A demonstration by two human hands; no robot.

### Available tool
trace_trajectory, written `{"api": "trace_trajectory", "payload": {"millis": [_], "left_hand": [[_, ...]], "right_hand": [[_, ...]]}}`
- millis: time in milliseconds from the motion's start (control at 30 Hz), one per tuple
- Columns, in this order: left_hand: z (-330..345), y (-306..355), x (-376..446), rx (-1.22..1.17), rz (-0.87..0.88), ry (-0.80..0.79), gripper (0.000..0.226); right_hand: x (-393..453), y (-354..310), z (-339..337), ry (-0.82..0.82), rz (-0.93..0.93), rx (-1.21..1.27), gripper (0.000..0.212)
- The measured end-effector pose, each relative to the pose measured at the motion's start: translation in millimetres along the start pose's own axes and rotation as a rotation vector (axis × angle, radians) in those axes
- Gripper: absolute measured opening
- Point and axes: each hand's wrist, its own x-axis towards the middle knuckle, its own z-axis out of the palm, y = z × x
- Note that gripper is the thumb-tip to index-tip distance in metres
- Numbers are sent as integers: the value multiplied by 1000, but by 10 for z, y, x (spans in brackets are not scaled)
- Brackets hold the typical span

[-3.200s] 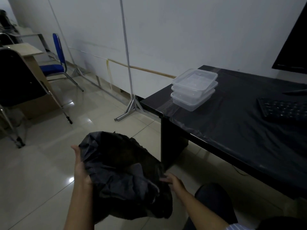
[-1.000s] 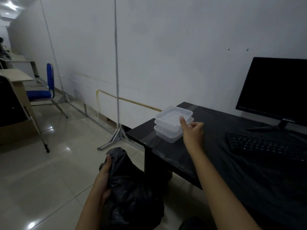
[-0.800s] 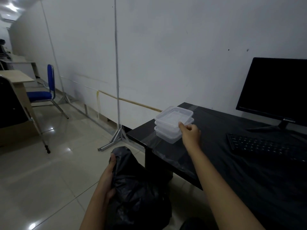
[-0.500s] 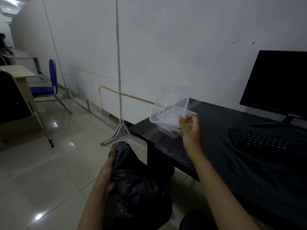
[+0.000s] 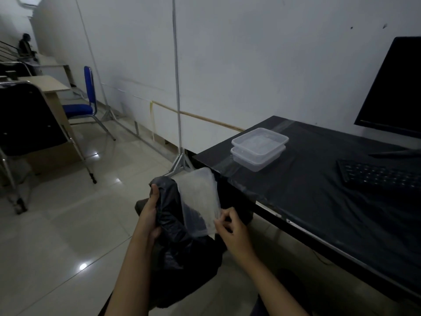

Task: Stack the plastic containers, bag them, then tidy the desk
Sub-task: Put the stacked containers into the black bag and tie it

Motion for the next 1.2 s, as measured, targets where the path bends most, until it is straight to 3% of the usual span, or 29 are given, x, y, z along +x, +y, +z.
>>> {"api": "trace_trajectory", "payload": {"millis": [133, 200, 333, 600, 800, 933, 1033, 1100, 1200], "left_hand": [[-32, 3, 40, 51, 21, 66, 69], [-28, -23, 40, 57, 8, 62, 67], [-38, -56, 19, 77, 4, 70, 70], [294, -175, -134, 66, -19, 25, 68], [484, -184, -185, 30, 3, -45, 54], [465, -120, -180, -69, -42, -36, 81], [405, -11, -186, -148, -34, -54, 77], [328, 77, -195, -175, -37, -87, 77], [222, 163, -229, -165, -35, -99, 77]], "right_hand": [[-32, 104, -9, -204, 221, 99, 19], [-51, 92, -13, -291, 264, 115, 29], [-45, 50, -1, -409, 318, 91, 25], [21, 178, 498, -320, 463, 54, 36], [40, 226, 798, -73, 527, 169, 34], [26, 139, 846, -201, 520, 146, 42], [72, 165, 755, -347, 549, -17, 44], [100, 208, 687, -337, 582, -75, 47], [140, 351, 526, -201, 620, 166, 37]]}}
